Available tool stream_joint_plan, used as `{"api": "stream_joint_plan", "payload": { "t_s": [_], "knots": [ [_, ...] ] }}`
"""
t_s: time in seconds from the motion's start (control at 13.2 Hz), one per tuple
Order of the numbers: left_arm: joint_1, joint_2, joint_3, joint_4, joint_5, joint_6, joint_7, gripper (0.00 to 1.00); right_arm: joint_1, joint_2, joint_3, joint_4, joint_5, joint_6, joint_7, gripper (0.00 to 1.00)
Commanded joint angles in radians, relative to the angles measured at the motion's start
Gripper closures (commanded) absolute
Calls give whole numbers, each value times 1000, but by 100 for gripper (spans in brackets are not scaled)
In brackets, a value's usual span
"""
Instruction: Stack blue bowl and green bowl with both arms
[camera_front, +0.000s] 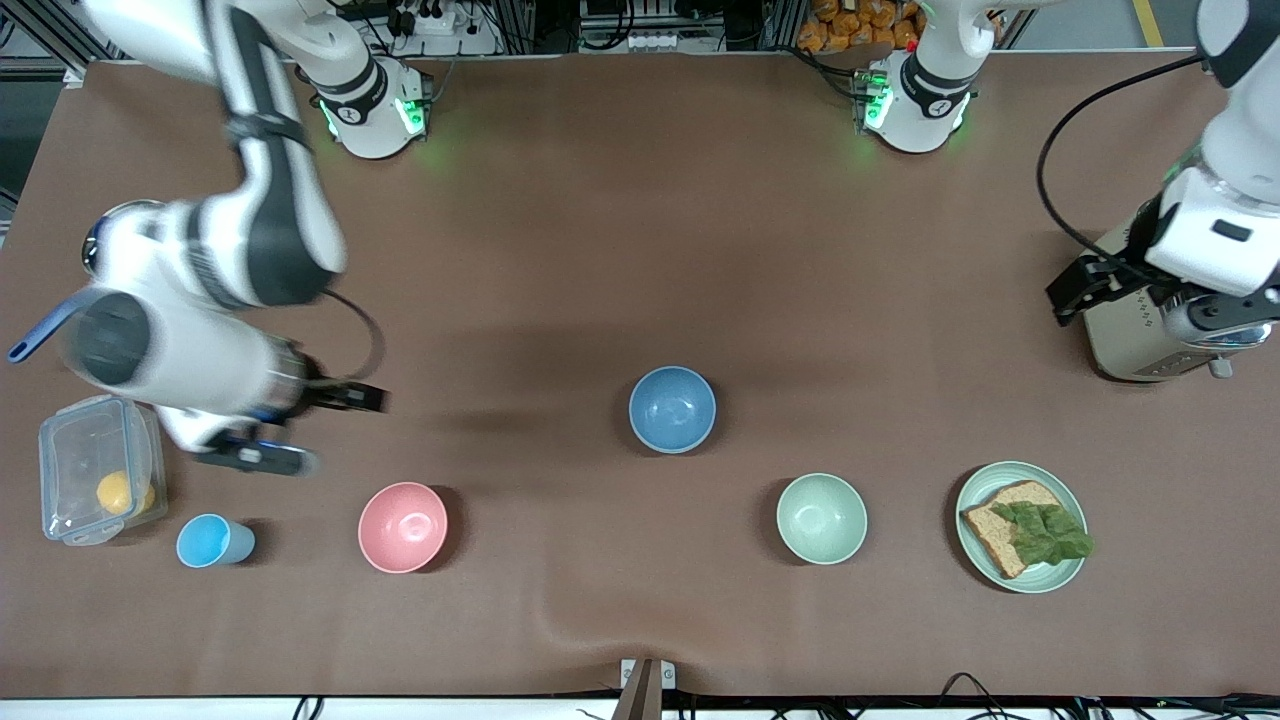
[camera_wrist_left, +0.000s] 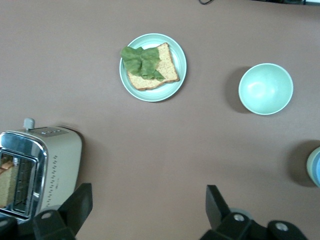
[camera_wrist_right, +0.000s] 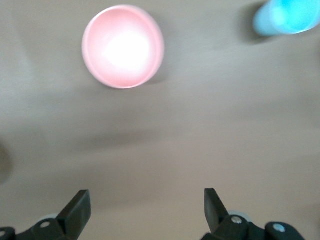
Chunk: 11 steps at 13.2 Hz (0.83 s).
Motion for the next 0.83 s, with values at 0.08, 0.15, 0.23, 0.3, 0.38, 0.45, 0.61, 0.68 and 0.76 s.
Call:
{"api": "stream_joint_plan", "payload": {
  "t_s": [0.08,0.15,0.23,0.3,0.38,0.45,0.61,0.68,0.76],
  "knots": [
    [-1,-62,65,-56,-106,-13,67,0,-225,-235,255,-95,-200,-70,-24,0],
    [-1,-74,86,-68,-141,-13,100,0,-291,-267,328,-95,-217,-101,-27,0],
    [-1,-84,99,-77,-162,-13,120,0,-344,-288,386,-94,-219,-129,-28,0],
    [-4,-91,104,-79,-170,-17,130,0,-394,-324,444,-94,-219,-153,-30,0],
    [-12,-93,105,-79,-169,-37,134,0,-439,-350,501,-94,-219,-179,-30,0],
    [-16,-93,105,-76,-167,-51,137,0,-470,-370,544,-91,-219,-214,-31,0],
    [-27,-93,104,-73,-161,-88,138,0,-476,-401,563,-80,-216,-267,-39,0],
    [-38,-93,101,-70,-155,-102,152,0,-478,-410,561,-77,-215,-284,-69,0],
    [-39,-93,99,-68,-154,-102,178,0,-482,-422,546,-77,-205,-293,-149,0]
  ]
}}
